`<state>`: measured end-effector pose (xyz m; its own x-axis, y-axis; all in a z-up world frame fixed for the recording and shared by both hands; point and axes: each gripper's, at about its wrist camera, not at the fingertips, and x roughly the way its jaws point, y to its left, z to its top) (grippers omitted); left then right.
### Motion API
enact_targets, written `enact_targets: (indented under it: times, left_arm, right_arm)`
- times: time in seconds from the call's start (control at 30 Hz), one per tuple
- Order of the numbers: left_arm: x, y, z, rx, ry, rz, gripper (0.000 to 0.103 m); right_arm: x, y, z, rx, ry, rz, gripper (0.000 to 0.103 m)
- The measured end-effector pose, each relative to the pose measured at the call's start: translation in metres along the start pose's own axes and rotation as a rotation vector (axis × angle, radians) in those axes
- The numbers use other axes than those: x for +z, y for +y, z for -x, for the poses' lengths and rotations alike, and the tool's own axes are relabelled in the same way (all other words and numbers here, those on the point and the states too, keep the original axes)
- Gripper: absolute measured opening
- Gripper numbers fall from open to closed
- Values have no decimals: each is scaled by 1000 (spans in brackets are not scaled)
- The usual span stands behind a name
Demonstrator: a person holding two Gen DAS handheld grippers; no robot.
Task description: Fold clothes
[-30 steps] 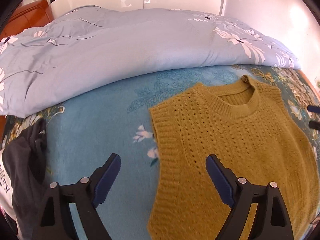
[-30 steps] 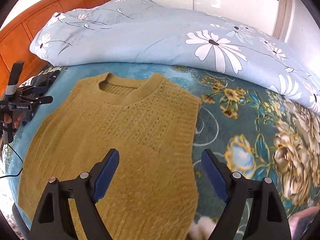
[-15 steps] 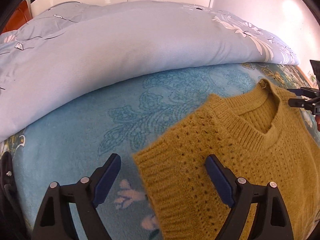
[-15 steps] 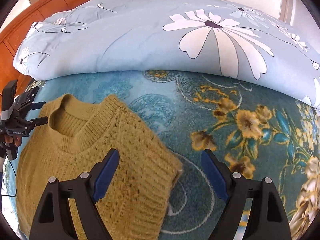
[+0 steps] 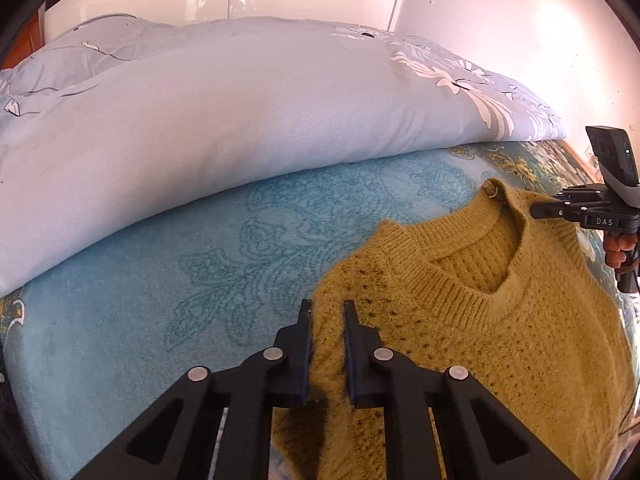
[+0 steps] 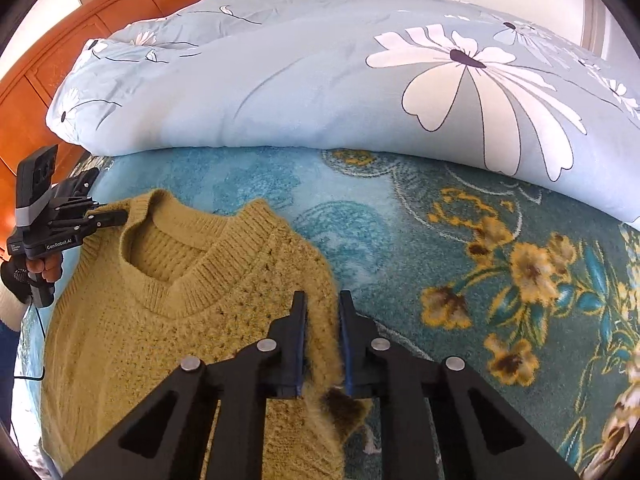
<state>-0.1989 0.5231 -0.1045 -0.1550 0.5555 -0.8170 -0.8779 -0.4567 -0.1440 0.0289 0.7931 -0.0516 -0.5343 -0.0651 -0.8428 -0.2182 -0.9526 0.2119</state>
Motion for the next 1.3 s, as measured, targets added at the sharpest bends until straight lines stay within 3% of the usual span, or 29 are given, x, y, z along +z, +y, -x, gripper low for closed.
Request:
enact_targets:
  times: [0.23, 0.53, 0.7, 0.87, 1.07, 1.2, 1.3]
  left_arm:
    - [4, -10, 58, -2, -92, -7, 13]
    - [-23, -64, 182, 16, -207, -124, 13]
    - [-64, -102, 238, 29, -252, -183, 13]
    - [-121, -130, 267, 55, -278, -171, 13]
    - [-190, -151, 279, -21, -339, -50, 11]
    - [-231, -162, 274, -34, -304, 6, 7]
    - [-258, -163, 272, -50, -281, 70, 7]
  right_arm:
    - [-3, 25, 65, 9, -118, 45, 12]
    - [-34, 79, 161, 15, -238, 142, 12]
    - [-73, 103, 199, 16, -275, 166, 12]
    - [-125, 124, 222, 33, -293, 191, 12]
    - [-192, 143, 237, 102, -322, 193, 10]
    - [-232, 149, 239, 137, -321, 175, 9]
    - [-254, 152, 227, 109, -271, 162, 9]
